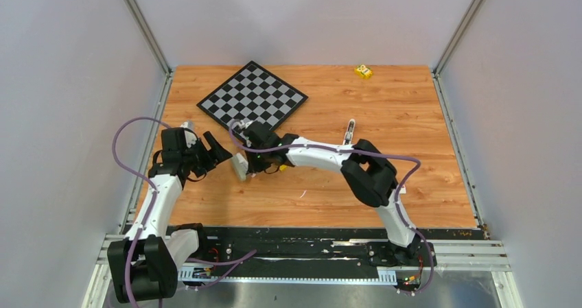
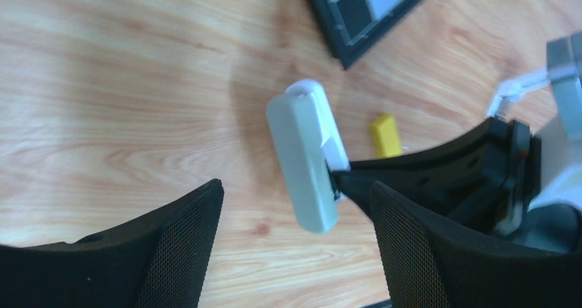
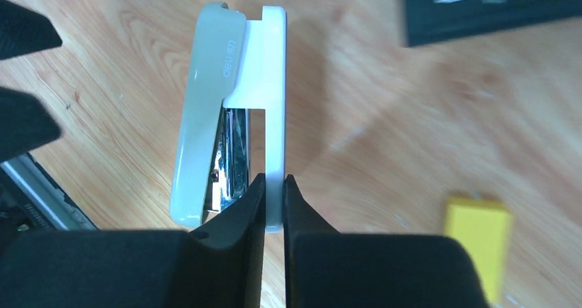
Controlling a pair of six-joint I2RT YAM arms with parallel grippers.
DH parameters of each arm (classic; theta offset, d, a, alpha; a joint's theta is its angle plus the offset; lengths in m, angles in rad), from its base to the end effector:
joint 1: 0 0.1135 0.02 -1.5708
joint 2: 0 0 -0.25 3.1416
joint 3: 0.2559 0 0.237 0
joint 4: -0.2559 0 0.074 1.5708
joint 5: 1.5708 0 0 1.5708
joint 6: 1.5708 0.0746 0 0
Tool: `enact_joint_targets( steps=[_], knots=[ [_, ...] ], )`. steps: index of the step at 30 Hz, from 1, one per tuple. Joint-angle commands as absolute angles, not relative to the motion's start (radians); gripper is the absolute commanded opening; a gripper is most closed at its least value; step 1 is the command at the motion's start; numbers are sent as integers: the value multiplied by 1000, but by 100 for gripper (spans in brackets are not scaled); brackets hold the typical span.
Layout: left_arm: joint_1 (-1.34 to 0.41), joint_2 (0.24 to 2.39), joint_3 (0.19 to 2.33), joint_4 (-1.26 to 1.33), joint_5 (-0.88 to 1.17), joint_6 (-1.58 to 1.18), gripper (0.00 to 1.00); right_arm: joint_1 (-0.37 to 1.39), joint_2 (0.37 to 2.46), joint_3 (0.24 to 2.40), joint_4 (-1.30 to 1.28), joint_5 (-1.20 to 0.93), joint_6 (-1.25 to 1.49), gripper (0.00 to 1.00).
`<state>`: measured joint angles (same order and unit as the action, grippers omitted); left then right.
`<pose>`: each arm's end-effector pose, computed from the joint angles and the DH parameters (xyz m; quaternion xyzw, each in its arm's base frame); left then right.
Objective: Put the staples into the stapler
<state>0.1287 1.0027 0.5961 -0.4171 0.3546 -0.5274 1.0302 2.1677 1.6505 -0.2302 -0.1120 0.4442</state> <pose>0.2192 0.0022 0.1830 -0.2343 0.8883 -0.2321 0.3196 0.2492 0.4314 0.1584 -0.2857 0.8695 0.3066 0.2613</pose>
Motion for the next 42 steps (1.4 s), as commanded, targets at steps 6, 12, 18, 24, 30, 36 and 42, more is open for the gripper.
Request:
enact_joint_targets(
  steps=[6,12,18,24,30,36,42],
  knots=[
    [92,1023,600,-152,668,-674,80,898,1915,1454,-67,-167,544,0],
    [-27,1091,612,-50,673,-726,80,889,1869,1421,-47,-156,553,0],
    [-86,1155,608,-6,651,-745,77,890,1838,1388,-22,-145,566,0],
    [-106,1183,608,28,640,-769,58,890,1819,1363,-9,-132,555,0],
    [-115,1218,623,5,614,-740,57,886,1803,1332,27,-130,556,0],
    [-139,1247,621,38,630,-767,43,881,1798,1323,32,-130,552,0],
    [-140,1224,694,-122,607,-683,11,842,1785,1261,30,-148,488,0]
  ],
)
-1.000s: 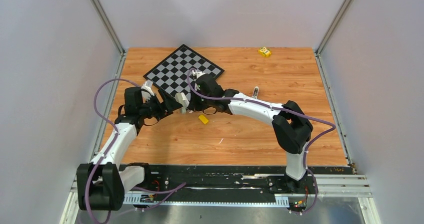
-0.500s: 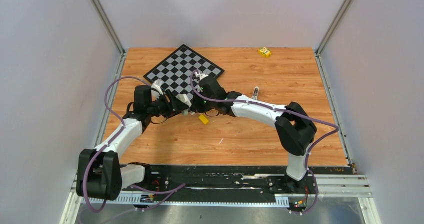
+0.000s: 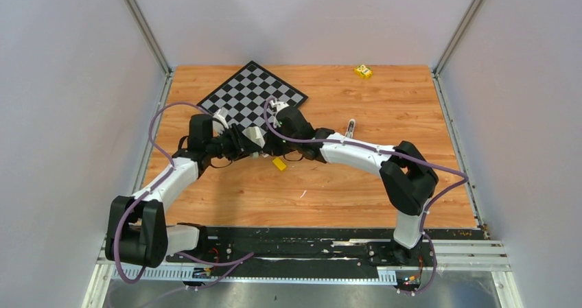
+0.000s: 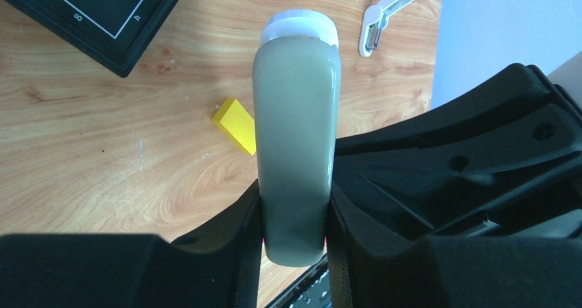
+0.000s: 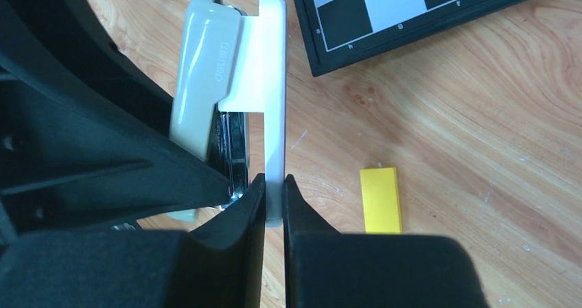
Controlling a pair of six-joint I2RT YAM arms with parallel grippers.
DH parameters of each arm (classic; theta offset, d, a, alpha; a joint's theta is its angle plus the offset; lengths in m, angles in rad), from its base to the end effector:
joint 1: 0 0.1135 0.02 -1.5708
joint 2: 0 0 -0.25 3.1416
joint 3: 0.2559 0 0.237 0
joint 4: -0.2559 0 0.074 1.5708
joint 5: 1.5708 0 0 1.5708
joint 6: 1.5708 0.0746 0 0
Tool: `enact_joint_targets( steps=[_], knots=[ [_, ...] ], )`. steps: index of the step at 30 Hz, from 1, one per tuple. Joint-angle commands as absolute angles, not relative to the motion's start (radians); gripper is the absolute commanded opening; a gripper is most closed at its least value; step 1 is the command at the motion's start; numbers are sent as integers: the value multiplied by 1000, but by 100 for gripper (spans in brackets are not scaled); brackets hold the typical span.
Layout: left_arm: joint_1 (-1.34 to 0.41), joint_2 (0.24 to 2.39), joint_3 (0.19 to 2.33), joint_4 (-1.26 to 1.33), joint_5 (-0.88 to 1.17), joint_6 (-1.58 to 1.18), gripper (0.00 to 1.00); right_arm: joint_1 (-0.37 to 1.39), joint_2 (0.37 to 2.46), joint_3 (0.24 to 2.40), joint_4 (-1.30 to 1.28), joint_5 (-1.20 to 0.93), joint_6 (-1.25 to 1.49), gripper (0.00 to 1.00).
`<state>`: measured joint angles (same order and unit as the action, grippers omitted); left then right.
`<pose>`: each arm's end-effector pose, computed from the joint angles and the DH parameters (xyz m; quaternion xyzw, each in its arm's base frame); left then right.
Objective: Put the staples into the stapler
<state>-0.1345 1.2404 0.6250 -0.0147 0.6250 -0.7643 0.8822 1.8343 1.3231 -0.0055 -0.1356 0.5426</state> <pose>0.2611 -0.0794 0.1874 -0.1302 0.8497 -0.4342 0.2694 0.2737 0.3485 0.2219 -0.1793 0.8442 0.3723 0.3415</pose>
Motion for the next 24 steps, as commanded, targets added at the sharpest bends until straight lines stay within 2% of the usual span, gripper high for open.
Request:
enact_joint_targets(
  steps=[1,5,15,20,24],
  knots=[
    [-140,1220,706,-152,601,-663,7,830,1776,1238,44,-168,469,0],
    [-140,1212,746,-260,582,-587,0,792,1732,1147,71,-207,366,0],
    [-138,1247,879,-428,483,-454,0,746,1634,1027,15,-297,147,0],
    [-138,1254,928,-403,428,-459,5,745,1584,997,-32,-361,105,0],
    [-139,1277,934,-352,434,-455,5,746,1560,978,-12,-463,136,0]
  ],
)
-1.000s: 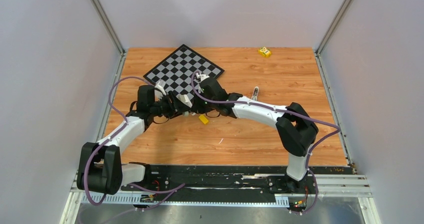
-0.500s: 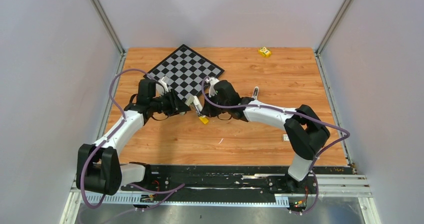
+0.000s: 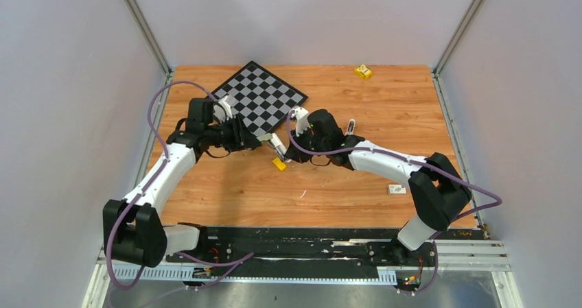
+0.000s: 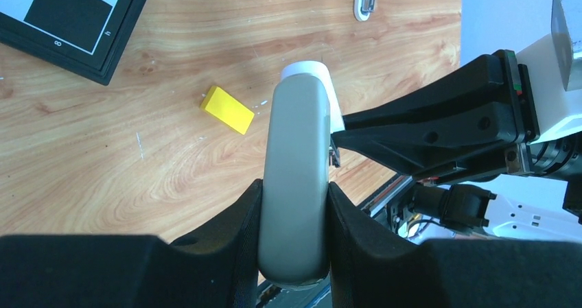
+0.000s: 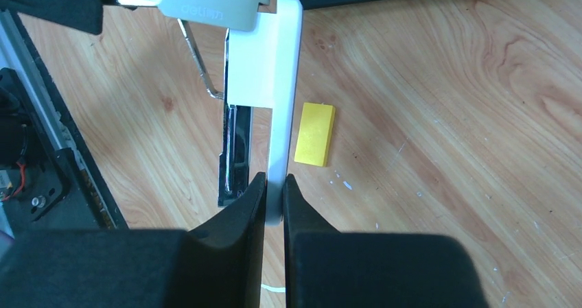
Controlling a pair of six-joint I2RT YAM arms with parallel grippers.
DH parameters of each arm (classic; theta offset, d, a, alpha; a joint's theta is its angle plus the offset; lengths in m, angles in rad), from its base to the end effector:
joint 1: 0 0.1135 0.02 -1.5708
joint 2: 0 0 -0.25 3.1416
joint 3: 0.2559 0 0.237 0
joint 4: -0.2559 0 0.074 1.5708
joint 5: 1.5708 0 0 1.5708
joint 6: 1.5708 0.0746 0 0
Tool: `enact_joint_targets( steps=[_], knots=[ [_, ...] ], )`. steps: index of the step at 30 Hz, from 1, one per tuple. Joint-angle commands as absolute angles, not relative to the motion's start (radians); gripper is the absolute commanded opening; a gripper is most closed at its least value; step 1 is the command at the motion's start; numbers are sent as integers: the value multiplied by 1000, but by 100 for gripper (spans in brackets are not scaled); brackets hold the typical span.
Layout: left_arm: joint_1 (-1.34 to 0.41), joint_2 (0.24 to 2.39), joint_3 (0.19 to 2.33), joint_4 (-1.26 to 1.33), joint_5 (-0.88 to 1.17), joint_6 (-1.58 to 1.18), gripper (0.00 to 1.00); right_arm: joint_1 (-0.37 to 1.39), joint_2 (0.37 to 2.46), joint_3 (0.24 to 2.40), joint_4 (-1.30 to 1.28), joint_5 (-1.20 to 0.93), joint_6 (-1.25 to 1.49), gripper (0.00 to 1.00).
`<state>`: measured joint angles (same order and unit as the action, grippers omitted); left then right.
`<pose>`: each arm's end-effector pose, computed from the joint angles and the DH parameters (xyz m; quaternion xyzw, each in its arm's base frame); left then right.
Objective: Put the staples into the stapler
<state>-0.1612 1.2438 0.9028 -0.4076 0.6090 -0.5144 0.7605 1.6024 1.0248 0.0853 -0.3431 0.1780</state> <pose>0.2645 -0.0862 0.2381 -0.0357 0.8820 -0.3857 0.2686 0.2579 0.2800 0.2203 -0.3267 0.7847 0.3595 0.3850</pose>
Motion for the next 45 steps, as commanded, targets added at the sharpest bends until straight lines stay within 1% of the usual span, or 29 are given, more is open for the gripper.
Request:
enact_joint_targets(
  steps=[1,7,10,15,20,23,28,29,32,35,37,40,42,44,45],
  knots=[
    [-140,1284,940,-353,433,-440,5,747,1558,972,-14,-471,137,0],
    [-140,1314,992,-430,422,-350,4,746,1555,948,-43,-506,87,0],
    [-139,1331,1007,-458,467,-322,0,747,1560,947,-46,-534,76,0],
    [-139,1357,1074,-578,463,-219,0,746,1559,949,-86,-548,29,0],
    [-139,1372,1098,-589,506,-190,0,746,1562,956,-96,-590,15,0],
    [-139,1390,1119,-603,514,-200,0,746,1552,958,-92,-555,37,0],
    [-140,1390,1121,-597,487,-277,0,746,1534,966,-64,-444,136,20],
    [-140,1390,1117,-593,482,-297,0,746,1531,967,-48,-432,159,23],
    [-140,1379,1087,-551,492,-346,0,750,1529,965,16,-433,203,29],
    [-140,1376,1076,-546,493,-352,0,757,1538,980,49,-436,230,30],
    [-140,1378,1084,-568,473,-337,0,764,1544,989,61,-440,240,31],
    [-140,1394,1133,-662,398,-285,0,778,1554,1008,56,-442,245,37],
    [-140,1407,1165,-731,352,-261,0,783,1560,1018,59,-447,251,45],
    [-140,1412,1172,-759,353,-271,0,800,1571,1024,71,-427,249,56],
    [-140,1413,1171,-761,364,-286,0,813,1579,1028,79,-401,236,59]
  ],
)
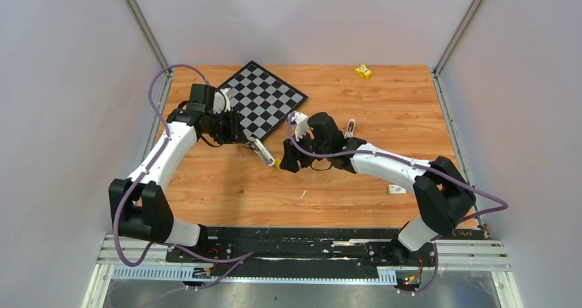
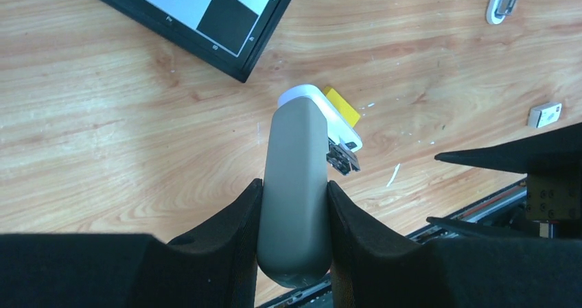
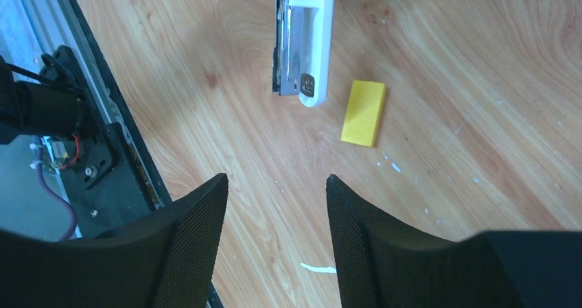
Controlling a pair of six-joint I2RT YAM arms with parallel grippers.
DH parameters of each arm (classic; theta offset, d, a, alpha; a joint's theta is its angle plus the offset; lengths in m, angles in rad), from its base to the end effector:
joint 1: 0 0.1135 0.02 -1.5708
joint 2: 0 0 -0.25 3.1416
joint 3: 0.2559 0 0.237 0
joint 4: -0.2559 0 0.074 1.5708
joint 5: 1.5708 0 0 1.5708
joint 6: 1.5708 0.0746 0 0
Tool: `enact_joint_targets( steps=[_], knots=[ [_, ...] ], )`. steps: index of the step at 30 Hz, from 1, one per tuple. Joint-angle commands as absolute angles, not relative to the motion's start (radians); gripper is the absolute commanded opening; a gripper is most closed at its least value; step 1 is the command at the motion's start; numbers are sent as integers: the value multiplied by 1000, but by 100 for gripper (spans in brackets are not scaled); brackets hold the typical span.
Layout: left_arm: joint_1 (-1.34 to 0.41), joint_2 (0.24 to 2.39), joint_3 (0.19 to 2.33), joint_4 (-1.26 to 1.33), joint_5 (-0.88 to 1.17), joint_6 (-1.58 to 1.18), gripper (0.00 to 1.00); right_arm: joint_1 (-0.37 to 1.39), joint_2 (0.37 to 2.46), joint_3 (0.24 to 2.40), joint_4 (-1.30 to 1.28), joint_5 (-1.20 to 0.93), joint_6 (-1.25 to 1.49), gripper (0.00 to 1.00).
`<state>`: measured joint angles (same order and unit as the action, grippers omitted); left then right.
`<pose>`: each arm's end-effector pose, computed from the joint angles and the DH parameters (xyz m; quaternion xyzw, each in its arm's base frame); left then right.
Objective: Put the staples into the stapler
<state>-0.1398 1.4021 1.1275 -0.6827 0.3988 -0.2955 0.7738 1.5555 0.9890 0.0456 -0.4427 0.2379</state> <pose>0.2902 -0.0701 0.2388 -0.0130 0.9363 -0.2483 0.2482 0.2384 0.2776 0.2207 -0.3296 0.7850 0.4031 0.3357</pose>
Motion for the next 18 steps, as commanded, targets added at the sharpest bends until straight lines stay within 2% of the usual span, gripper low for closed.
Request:
enact_joint_targets(
  steps=[1,4,6,9,13,18],
  knots=[
    [-140,1413,1169,-759,378,-304,0,832,1588,1034,88,-366,215,62],
    [-140,1412,1164,-742,422,-348,0,906,1634,1070,125,-240,112,74],
    [-140,1414,1168,-746,446,-361,0,940,1662,1089,166,-156,52,76],
    [-140,1416,1176,-759,487,-375,0,973,1707,1125,223,-62,-38,75],
    [-140,1407,1174,-773,515,-386,0,1004,1766,1180,249,32,-149,67],
    [-140,1392,1153,-771,509,-398,0,1028,1825,1229,268,61,-223,62]
  ],
)
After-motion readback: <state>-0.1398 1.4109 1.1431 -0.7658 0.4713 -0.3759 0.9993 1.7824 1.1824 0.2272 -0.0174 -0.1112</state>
